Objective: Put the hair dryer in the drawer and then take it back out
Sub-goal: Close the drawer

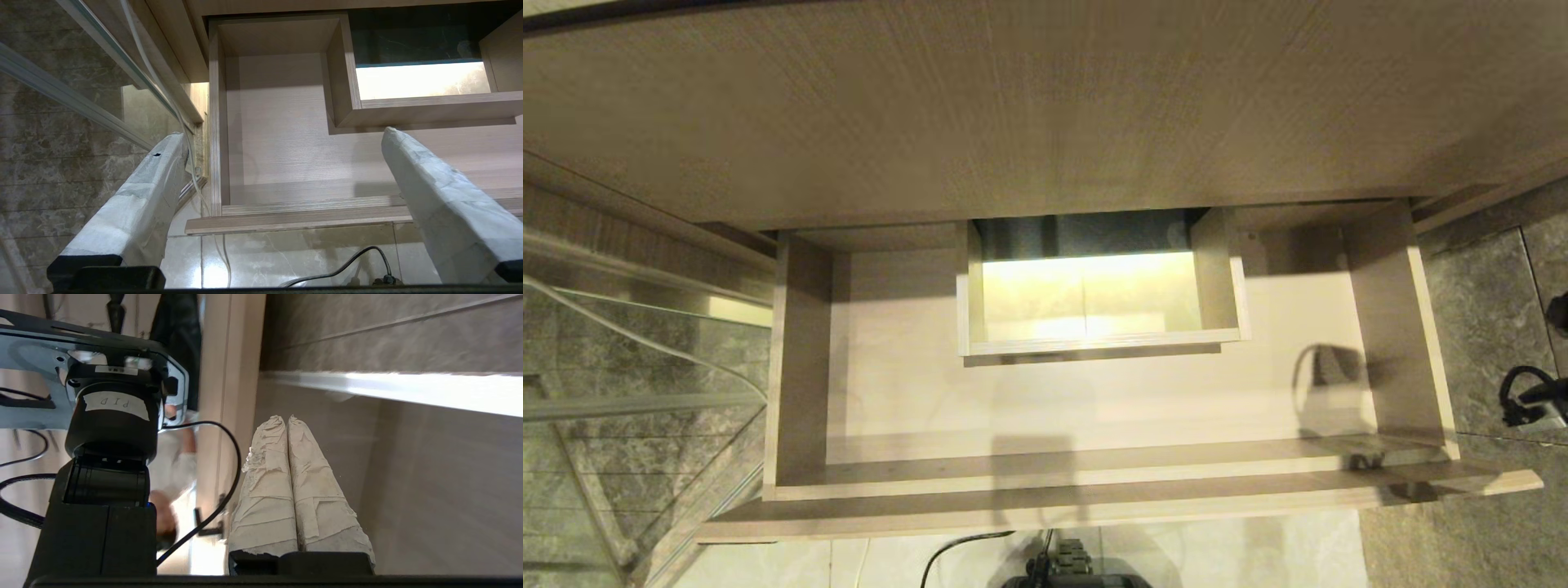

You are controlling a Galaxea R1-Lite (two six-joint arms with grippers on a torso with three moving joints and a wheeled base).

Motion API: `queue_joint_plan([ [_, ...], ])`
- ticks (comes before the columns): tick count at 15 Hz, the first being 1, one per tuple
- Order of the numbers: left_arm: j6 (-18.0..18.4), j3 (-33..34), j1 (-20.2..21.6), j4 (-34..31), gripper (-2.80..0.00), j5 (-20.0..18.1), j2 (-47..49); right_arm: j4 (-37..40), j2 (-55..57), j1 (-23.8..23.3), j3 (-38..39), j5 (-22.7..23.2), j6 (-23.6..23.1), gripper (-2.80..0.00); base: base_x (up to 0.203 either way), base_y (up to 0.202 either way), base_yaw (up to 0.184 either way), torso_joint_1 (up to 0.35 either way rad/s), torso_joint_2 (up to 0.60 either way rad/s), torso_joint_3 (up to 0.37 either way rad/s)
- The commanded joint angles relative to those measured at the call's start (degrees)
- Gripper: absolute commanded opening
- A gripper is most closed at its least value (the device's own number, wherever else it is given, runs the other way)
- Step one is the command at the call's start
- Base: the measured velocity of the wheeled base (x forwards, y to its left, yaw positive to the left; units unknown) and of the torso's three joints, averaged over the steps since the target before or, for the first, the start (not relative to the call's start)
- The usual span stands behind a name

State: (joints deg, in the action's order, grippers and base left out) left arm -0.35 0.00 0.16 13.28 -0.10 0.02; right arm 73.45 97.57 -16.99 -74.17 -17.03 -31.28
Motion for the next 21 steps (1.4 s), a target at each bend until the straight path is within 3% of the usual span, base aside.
queue_joint_plan([
  [1,-0.1,2.3,0.0,0.1,0.00,0.0,0.0,0.2,3.4,-1.9,0.2,-0.1,0.2,-2.80,0.000,0.000,0.000,0.000,0.00,0.000],
  [13,-0.1,2.3,0.0,0.1,0.00,0.0,0.0,-27.5,19.1,-5.1,0.2,2.7,0.8,-2.80,0.000,0.000,0.000,0.000,0.00,0.000],
  [21,-0.1,2.3,0.0,0.1,0.00,0.0,0.0,-29.4,20.3,-5.7,-1.6,2.9,-0.3,-2.80,0.000,0.000,0.000,0.000,0.00,0.000],
])
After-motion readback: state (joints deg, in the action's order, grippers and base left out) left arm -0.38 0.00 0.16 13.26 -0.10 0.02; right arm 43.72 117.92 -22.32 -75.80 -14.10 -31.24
